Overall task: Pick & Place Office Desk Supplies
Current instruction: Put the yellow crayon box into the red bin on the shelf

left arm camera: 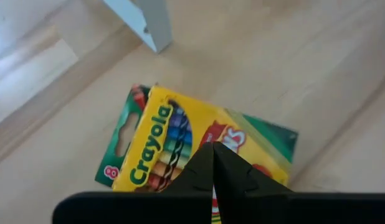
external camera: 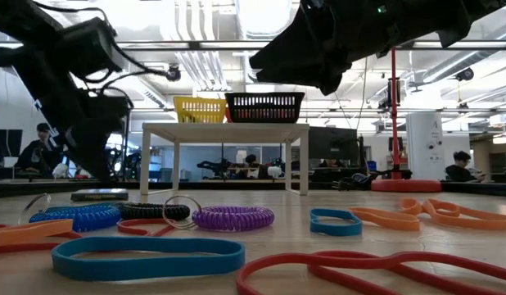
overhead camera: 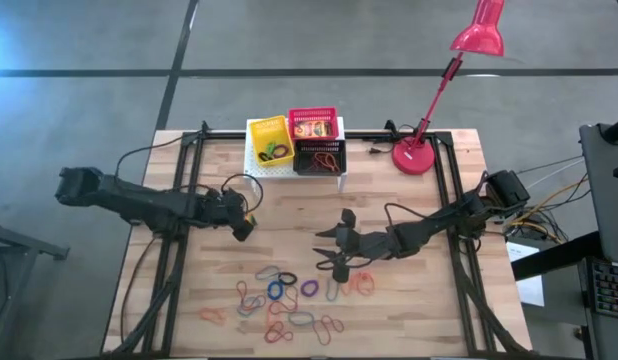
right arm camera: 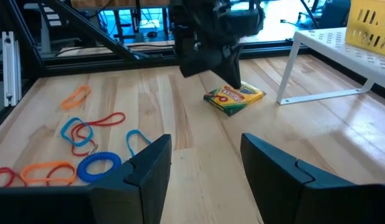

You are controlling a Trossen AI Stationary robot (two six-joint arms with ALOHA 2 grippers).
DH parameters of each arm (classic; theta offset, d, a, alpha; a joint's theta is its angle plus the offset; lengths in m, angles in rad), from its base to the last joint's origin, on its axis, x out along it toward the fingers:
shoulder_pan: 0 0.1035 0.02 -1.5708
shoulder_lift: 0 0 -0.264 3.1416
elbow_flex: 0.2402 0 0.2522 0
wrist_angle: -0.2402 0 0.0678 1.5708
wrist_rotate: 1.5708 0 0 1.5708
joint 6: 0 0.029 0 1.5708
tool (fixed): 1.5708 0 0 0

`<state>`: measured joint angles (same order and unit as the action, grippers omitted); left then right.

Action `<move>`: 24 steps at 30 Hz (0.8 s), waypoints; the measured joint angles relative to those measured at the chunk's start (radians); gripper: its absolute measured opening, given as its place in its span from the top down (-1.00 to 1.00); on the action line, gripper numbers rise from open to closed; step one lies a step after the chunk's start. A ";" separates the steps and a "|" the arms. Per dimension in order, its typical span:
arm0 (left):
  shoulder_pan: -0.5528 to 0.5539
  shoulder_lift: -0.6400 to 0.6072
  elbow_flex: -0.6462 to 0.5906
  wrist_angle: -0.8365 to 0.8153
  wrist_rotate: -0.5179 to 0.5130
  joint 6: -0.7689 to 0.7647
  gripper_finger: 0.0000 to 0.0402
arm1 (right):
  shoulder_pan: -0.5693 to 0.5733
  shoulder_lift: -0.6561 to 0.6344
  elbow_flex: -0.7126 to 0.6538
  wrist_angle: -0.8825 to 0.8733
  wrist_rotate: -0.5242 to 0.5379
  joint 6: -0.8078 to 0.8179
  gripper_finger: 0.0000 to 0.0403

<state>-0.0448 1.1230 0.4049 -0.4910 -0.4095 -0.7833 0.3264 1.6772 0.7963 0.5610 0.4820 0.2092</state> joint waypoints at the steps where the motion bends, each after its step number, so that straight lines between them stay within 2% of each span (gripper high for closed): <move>1: 0.000 0.018 0.000 0.004 0.000 -0.007 0.98 | 0.000 0.000 0.000 0.000 0.000 0.000 0.07; 6: -0.008 0.107 0.003 0.045 0.008 -0.029 0.99 | 0.000 0.000 0.000 -0.001 0.000 0.000 0.07; 10: -0.060 0.162 0.004 0.164 0.009 -0.030 0.99 | 0.000 0.000 0.000 -0.001 0.000 0.000 0.07; 20: -0.327 0.341 0.002 0.603 0.047 -0.055 0.99 | 0.000 0.000 0.000 -0.001 0.000 0.000 0.07; 24: -0.396 0.432 0.004 0.806 0.054 0.000 0.99 | 0.000 0.000 0.000 -0.001 0.000 0.000 0.07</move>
<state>-0.4404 1.5551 0.4090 0.3152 -0.3557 -0.7833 0.3264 1.6772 0.7963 0.5598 0.4816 0.2089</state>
